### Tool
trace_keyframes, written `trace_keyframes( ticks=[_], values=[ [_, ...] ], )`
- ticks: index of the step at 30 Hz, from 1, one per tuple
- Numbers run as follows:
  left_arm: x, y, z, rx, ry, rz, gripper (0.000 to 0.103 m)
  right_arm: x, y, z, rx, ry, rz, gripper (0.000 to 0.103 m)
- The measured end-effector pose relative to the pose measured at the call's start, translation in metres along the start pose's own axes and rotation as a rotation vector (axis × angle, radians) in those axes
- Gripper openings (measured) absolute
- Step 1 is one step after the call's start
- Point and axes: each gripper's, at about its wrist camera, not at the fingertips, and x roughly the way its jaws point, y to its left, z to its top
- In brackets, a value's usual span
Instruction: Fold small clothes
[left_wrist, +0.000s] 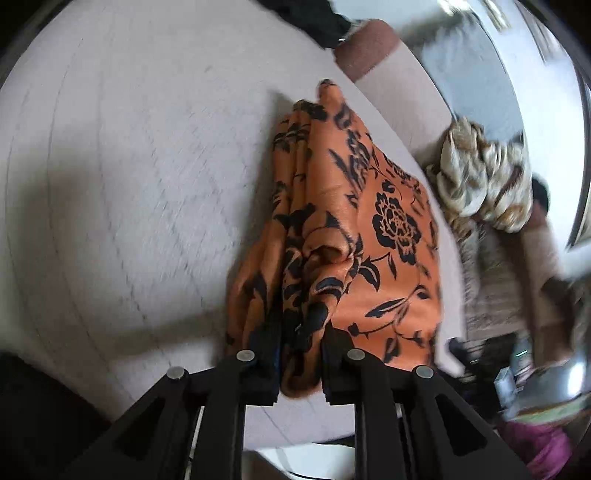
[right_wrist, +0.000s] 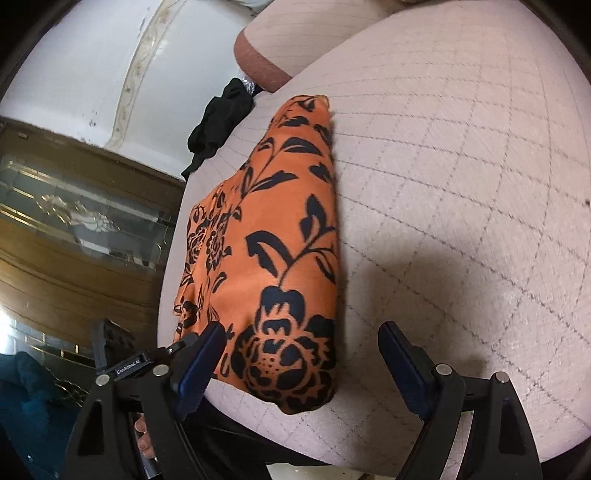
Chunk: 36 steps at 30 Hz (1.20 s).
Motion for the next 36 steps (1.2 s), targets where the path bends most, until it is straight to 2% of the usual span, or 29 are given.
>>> trace_keyframes(
  ticks=[4, 5, 6, 7, 9, 11, 13, 14, 16, 17, 18, 19, 20, 21, 22, 23, 28, 32, 34, 36],
  values=[
    [-0.012, 0.035, -0.002, -0.2, 0.021, -0.138, 0.021, 0.0, -0.009, -0.002, 0.032, 0.003, 0.032, 0.087],
    [-0.016, 0.041, -0.003, -0.241, 0.012, -0.14, 0.021, -0.001, -0.008, -0.002, 0.03, 0.001, 0.035, 0.086],
    [-0.021, 0.043, -0.004, -0.267, -0.004, -0.109, 0.023, -0.001, -0.008, -0.001, 0.025, -0.001, 0.035, 0.086],
    [-0.033, 0.038, -0.006, -0.26, -0.039, -0.036, 0.028, -0.002, -0.006, -0.001, 0.02, -0.002, 0.038, 0.086],
    [-0.051, 0.016, -0.006, -0.185, -0.098, 0.06, 0.032, -0.004, -0.005, -0.001, 0.008, -0.004, 0.042, 0.087],
    [-0.057, -0.011, -0.003, -0.075, -0.117, 0.1, 0.04, -0.002, -0.003, -0.001, -0.001, -0.003, 0.041, 0.087],
    [-0.057, -0.041, 0.002, 0.048, -0.148, 0.144, 0.054, 0.0, -0.001, 0.0, -0.006, 0.005, 0.042, 0.087],
    [-0.052, -0.059, 0.005, 0.134, -0.162, 0.168, 0.055, 0.001, 0.0, 0.0, -0.008, 0.006, 0.04, 0.087],
    [-0.038, -0.081, 0.012, 0.243, -0.16, 0.196, 0.056, 0.002, 0.0, 0.001, -0.004, 0.006, 0.038, 0.087],
    [-0.025, -0.088, 0.017, 0.315, -0.158, 0.237, 0.056, 0.002, 0.001, 0.001, -0.002, 0.005, 0.036, 0.087],
    [-0.012, -0.089, 0.022, 0.371, -0.159, 0.318, 0.056, 0.002, 0.001, 0.001, 0.0, 0.004, 0.033, 0.087],
    [0.006, -0.084, 0.023, 0.388, -0.137, 0.444, 0.056, 0.001, 0.001, 0.003, 0.002, 0.003, 0.032, 0.087],
    [0.018, -0.064, 0.027, 0.338, -0.1, 0.505, 0.056, 0.001, 0.001, 0.004, 0.001, 0.001, 0.032, 0.087],
    [0.019, -0.048, 0.029, 0.286, -0.087, 0.457, 0.059, -0.002, 0.0, 0.006, -0.002, -0.004, 0.034, 0.087],
    [0.011, -0.03, 0.03, 0.205, -0.106, 0.363, 0.06, -0.004, 0.0, 0.006, -0.004, -0.01, 0.034, 0.087],
    [0.005, -0.024, 0.029, 0.186, -0.119, 0.334, 0.06, -0.005, -0.002, 0.008, -0.005, -0.013, 0.03, 0.087],
    [-0.003, -0.015, 0.028, 0.189, -0.121, 0.311, 0.061, 0.001, -0.013, 0.011, 0.03, 0.001, 0.031, 0.088],
    [-0.016, -0.013, 0.027, 0.142, -0.118, 0.287, 0.061, -0.001, -0.018, 0.013, 0.049, 0.002, 0.054, 0.088],
    [-0.031, -0.022, 0.019, 0.143, -0.145, 0.285, 0.06, -0.001, -0.021, 0.014, 0.067, -0.001, 0.059, 0.088],
    [-0.052, -0.04, 0.01, 0.198, -0.197, 0.31, 0.058, -0.002, -0.022, 0.013, 0.079, -0.004, 0.069, 0.088]
  ],
)
